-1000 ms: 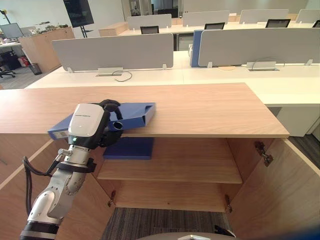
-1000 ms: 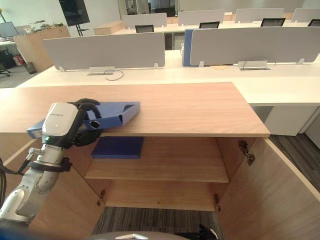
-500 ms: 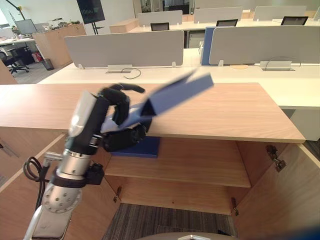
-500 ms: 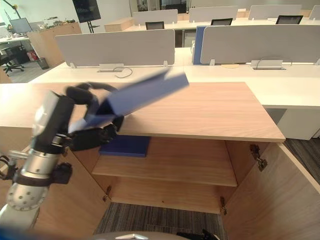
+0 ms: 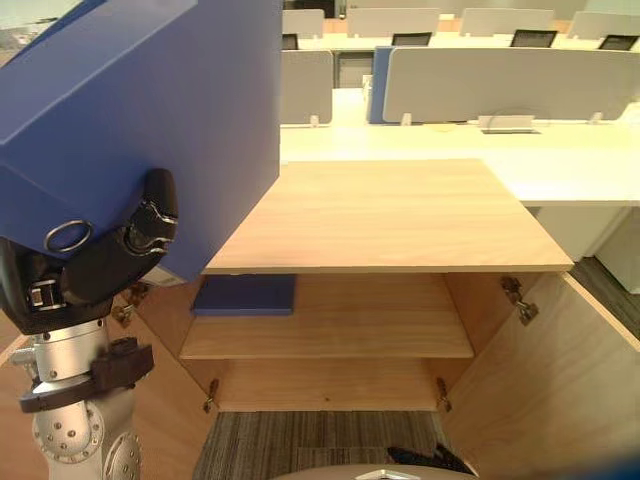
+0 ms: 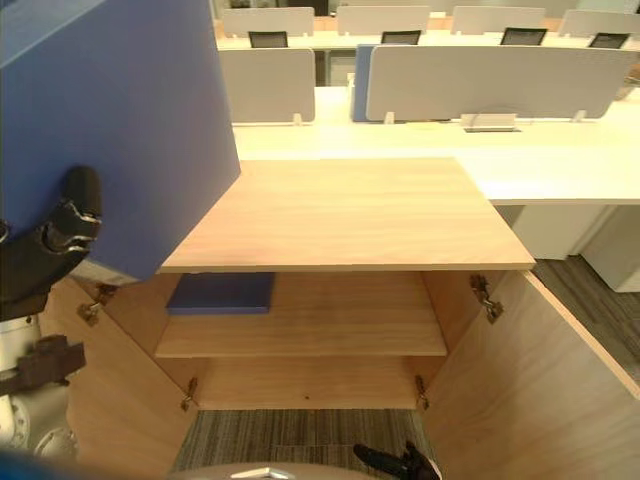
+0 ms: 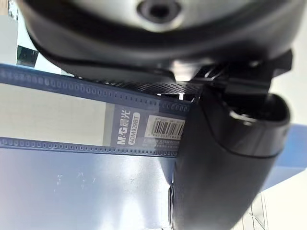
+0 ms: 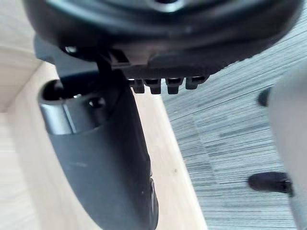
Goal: Walk over to the cabinet, pick up the folder, carry it to the office cabinet, place the folder inside the office cabinet, then close the office cabinet door
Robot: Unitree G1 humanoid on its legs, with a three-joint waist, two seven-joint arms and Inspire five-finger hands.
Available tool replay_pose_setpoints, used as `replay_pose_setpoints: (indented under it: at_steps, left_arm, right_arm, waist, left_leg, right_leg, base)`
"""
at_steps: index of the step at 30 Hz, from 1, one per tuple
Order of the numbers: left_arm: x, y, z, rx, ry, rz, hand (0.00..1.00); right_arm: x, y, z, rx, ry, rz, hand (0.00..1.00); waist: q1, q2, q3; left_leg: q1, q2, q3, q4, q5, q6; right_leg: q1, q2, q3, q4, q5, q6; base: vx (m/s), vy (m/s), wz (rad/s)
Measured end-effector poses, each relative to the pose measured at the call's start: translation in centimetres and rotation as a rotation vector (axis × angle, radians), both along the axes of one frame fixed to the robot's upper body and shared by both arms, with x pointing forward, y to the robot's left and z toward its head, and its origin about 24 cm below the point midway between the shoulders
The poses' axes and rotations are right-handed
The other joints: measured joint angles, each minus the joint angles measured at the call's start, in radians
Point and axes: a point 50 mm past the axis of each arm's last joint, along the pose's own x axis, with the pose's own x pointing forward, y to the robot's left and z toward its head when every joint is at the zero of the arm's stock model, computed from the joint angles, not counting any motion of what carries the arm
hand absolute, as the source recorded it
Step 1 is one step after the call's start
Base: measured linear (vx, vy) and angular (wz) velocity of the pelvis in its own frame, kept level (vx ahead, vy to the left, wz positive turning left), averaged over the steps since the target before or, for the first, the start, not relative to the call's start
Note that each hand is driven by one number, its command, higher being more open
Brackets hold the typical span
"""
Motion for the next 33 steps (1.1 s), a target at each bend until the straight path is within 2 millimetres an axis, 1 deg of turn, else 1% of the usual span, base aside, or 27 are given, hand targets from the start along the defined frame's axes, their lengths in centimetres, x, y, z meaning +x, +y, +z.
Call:
replay_pose_setpoints:
  at_steps: [1,2,3,4,5,6,7,8,9,11,14,15,17,19,20,22,23,24,25,26,27,28,29,30,31,33]
  left_arm:
    - [-0.1,0.1,-0.1,-0.032,-0.010,-0.018,0.00]
    - [-0.2,0.1,-0.2,-0.058,-0.017,-0.032,0.00]
    - [-0.3,0.1,-0.4,-0.112,-0.028,-0.051,0.00]
    - [-0.3,0.1,-0.6,-0.150,-0.037,-0.063,0.00]
    - [-0.4,0.2,-0.9,-0.223,-0.052,-0.083,0.00]
    - [-0.6,0.3,-1.3,-0.282,-0.058,-0.086,0.00]
    - [-0.7,0.4,-1.4,-0.295,-0.057,-0.083,0.00]
    - [-1.0,0.4,-1.8,-0.349,-0.055,-0.076,0.00]
    - [-1.1,0.4,-2.0,-0.368,-0.053,-0.068,0.00]
    - [-1.4,0.4,-2.6,-0.432,-0.037,-0.045,0.00]
    - [-1.2,-0.1,-3.2,-0.473,0.001,-0.058,0.00]
    - [-1.0,-0.3,-3.4,-0.480,0.012,-0.074,0.00]
    - [-0.8,-0.8,-3.5,-0.489,0.024,-0.099,0.00]
    - [-0.4,-1.4,-3.7,-0.502,0.040,-0.135,0.00]
    - [-0.4,-1.5,-3.7,-0.502,0.043,-0.143,0.00]
    - [0.1,-1.8,-3.7,-0.494,0.051,-0.176,0.00]
    - [0.5,-1.9,-3.7,-0.483,0.056,-0.192,0.00]
    - [1.3,-1.9,-3.9,-0.464,0.068,-0.217,0.00]
    - [1.7,-1.9,-4.0,-0.457,0.076,-0.227,0.00]
    - [2.3,-2.1,-4.2,-0.453,0.089,-0.246,0.00]
    - [2.5,-2.2,-4.3,-0.453,0.096,-0.256,0.00]
    - [2.9,-2.5,-4.5,-0.453,0.107,-0.277,0.00]
    - [3.3,-2.9,-4.7,-0.455,0.121,-0.300,0.00]
    - [3.5,-3.0,-4.8,-0.456,0.127,-0.308,0.00]
    - [3.7,-3.2,-5.0,-0.460,0.136,-0.321,0.00]
    - [4.2,-3.5,-5.2,-0.463,0.149,-0.340,0.00]
  right_arm:
    - [1.2,0.2,1.4,-0.015,-0.099,0.004,1.00]
    - [1.9,0.2,2.2,-0.024,-0.150,0.006,1.00]
    - [2.8,0.4,3.7,-0.037,-0.241,-0.004,1.00]
    - [3.4,0.4,4.9,-0.050,-0.305,-0.021,1.00]
    - [4.1,0.6,7.2,-0.074,-0.414,-0.064,1.00]
    - [4.5,0.7,9.1,-0.099,-0.494,-0.101,1.00]
    - [4.6,0.7,9.6,-0.105,-0.514,-0.110,1.00]
    - [5.0,0.8,11.4,-0.147,-0.586,-0.126,1.00]
    - [5.2,0.7,12.4,-0.175,-0.622,-0.125,1.00]
    - [5.8,0.2,16.0,-0.304,-0.752,-0.102,1.00]
    - [6.1,0.1,18.6,-0.405,-0.847,-0.088,1.00]
    - [6.2,0.2,19.4,-0.424,-0.878,-0.082,1.00]
    - [6.4,0.6,20.2,-0.445,-0.912,-0.063,1.00]
    - [6.9,1.2,21.6,-0.461,-0.978,-0.033,1.00]
    - [7.1,1.3,22.0,-0.458,-1.001,-0.028,1.00]
    - [8.8,2.0,24.2,-0.455,-1.135,-0.007,1.00]
    - [9.9,2.4,25.7,-0.452,-1.220,-0.001,1.00]
    - [11.5,3.3,28.5,-0.440,-1.389,0.021,1.00]
    - [12.0,3.8,29.7,-0.431,-1.462,0.034,1.00]
    - [12.6,4.8,32.0,-0.400,-1.599,0.058,1.00]
    - [12.6,5.4,33.0,-0.379,-1.666,0.072,1.00]
    - [12.5,6.4,34.7,-0.333,-1.783,0.097,1.00]
    - [12.2,7.5,36.1,-0.228,-1.889,0.129,1.00]
    - [12.1,8.0,36.4,-0.182,-1.914,0.144,1.00]
    - [12.1,8.6,36.6,-0.098,-1.935,0.176,1.00]
    - [12.3,9.0,36.3,0.011,-1.918,0.211,1.00]
  waist:
    - [-0.009,0.005,0.003]
    - [-0.016,0.007,0.004]
    - [-0.028,0.010,0.004]
    - [-0.033,0.011,0.002]
    - [-0.043,0.012,0.003]
    - [-0.053,0.012,0.003]
    - [-0.054,0.012,0.003]
    - [-0.065,0.012,0.003]
    - [-0.071,0.012,0.004]
    - [-0.077,0.017,0.010]
    - [-0.083,0.022,0.013]
    - [-0.085,0.022,0.013]
    - [-0.086,0.025,0.014]
    - [-0.087,0.035,0.013]
    - [-0.089,0.037,0.012]
    - [-0.097,0.040,0.010]
    - [-0.097,0.041,0.009]
    - [-0.097,0.042,0.008]
    - [-0.096,0.042,0.008]
    - [-0.091,0.043,0.007]
    - [-0.087,0.042,0.007]
    - [-0.082,0.041,0.005]
    - [-0.078,0.036,0.000]
    - [-0.076,0.034,-0.004]
    - [-0.075,0.030,-0.010]
    - [-0.076,0.026,-0.014]
  left_leg:
    - [-0.001,0.001,0.016,0.002,-0.003,0.002]
    - [-0.002,0.001,0.022,0.005,-0.005,0.003]
    - [-0.004,0.000,0.034,0.013,-0.012,0.005]
    - [-0.006,0.000,0.044,0.022,-0.019,0.005]
    - [-0.010,0.001,0.053,0.032,-0.027,0.006]
    - [-0.010,0.002,0.065,0.041,-0.034,0.007]
    - [-0.010,0.003,0.067,0.044,-0.036,0.008]
    - [-0.011,0.004,0.074,0.052,-0.043,0.009]
    - [-0.012,0.004,0.079,0.057,-0.046,0.010]
    - [-0.012,0.007,0.104,0.072,-0.058,0.009]
    - [-0.009,0.007,0.119,0.088,-0.069,0.011]
    - [-0.008,0.007,0.123,0.090,-0.070,0.011]
    - [-0.008,0.007,0.126,0.092,-0.070,0.011]
    - [-0.010,0.006,0.135,0.093,-0.070,0.011]
    - [-0.010,0.006,0.137,0.093,-0.070,0.011]
    - [-0.010,0.001,0.138,0.097,-0.070,0.011]
    - [-0.012,0.002,0.138,0.101,-0.070,0.011]
    - [-0.019,0.002,0.137,0.109,-0.070,0.011]
    - [-0.021,0.002,0.135,0.111,-0.070,0.011]
    - [-0.023,0.003,0.134,0.115,-0.070,0.011]
    - [-0.023,0.003,0.133,0.115,-0.070,0.011]
    - [-0.023,0.002,0.129,0.116,-0.070,0.011]
    - [-0.024,0.002,0.124,0.116,-0.070,0.011]
    - [-0.024,0.001,0.123,0.115,-0.070,0.011]
    - [-0.024,0.000,0.119,0.116,-0.070,0.011]
    - [-0.022,-0.004,0.110,0.116,-0.069,0.013]
  right_leg:
    - [-0.012,0.001,0.016,0.007,0.000,0.001]
    - [-0.016,0.001,0.023,0.010,0.000,0.002]
    - [-0.022,0.003,0.034,0.014,0.000,0.004]
    - [-0.028,0.003,0.045,0.019,-0.001,0.005]
    - [-0.034,0.003,0.054,0.024,-0.002,0.007]
    - [-0.039,0.003,0.064,0.030,-0.004,0.010]
    - [-0.040,0.003,0.065,0.031,-0.004,0.011]
    - [-0.045,0.002,0.066,0.038,-0.007,0.015]
    - [-0.050,0.002,0.066,0.046,-0.009,0.019]
    - [-0.068,-0.002,0.068,0.070,-0.016,0.029]
    - [-0.079,-0.006,0.068,0.098,-0.029,0.039]
    - [-0.084,-0.006,0.068,0.108,-0.032,0.038]
    - [-0.092,-0.006,0.068,0.119,-0.035,0.039]
    - [-0.105,-0.005,0.068,0.131,-0.037,0.039]
    - [-0.107,-0.005,0.069,0.132,-0.037,0.039]
    - [-0.110,-0.004,0.070,0.139,-0.036,0.040]
    - [-0.112,-0.004,0.070,0.144,-0.036,0.040]
    - [-0.120,-0.004,0.070,0.152,-0.036,0.040]
    - [-0.122,-0.004,0.070,0.154,-0.036,0.040]
    - [-0.122,-0.004,0.069,0.156,-0.035,0.041]
    - [-0.122,-0.004,0.069,0.156,-0.035,0.041]
    - [-0.120,-0.005,0.066,0.156,-0.035,0.041]
    - [-0.117,-0.007,0.061,0.155,-0.035,0.041]
    - [-0.116,-0.007,0.059,0.155,-0.035,0.041]
    - [-0.113,-0.010,0.053,0.154,-0.035,0.041]
    - [-0.102,-0.016,0.042,0.148,-0.035,0.041]
  base:
    - [-0.05,0.012,-0.37]
    - [-0.04,0.006,-0.35]
    - [-0.03,0.003,-0.29]
    - [-0.02,0.002,-0.32]
    - [-0.01,0.001,-0.34]
    - [0.00,0.001,-0.25]
    - [0.00,-0.001,-0.23]
    - [0.00,-0.003,-0.14]
    - [-0.01,-0.005,-0.22]
    - [-0.03,0.001,-0.29]
    - [-0.03,0.000,-0.17]
    - [-0.03,-0.008,-0.12]
    - [-0.04,-0.010,-0.08]
    - [-0.05,-0.007,-0.12]
    - [-0.04,0.001,-0.09]
    - [-0.04,0.005,-0.04]
    - [-0.06,-0.004,-0.01]
    - [-0.05,-0.010,0.01]
    - [-0.07,-0.012,0.03]
    - [-0.04,-0.007,0.03]
    - [-0.03,-0.006,0.05]
    - [-0.02,-0.002,0.08]
    - [-0.01,0.000,0.09]
    - [0.00,0.005,0.11]
    - [0.00,0.006,0.08]
    - [-0.01,0.009,0.13]
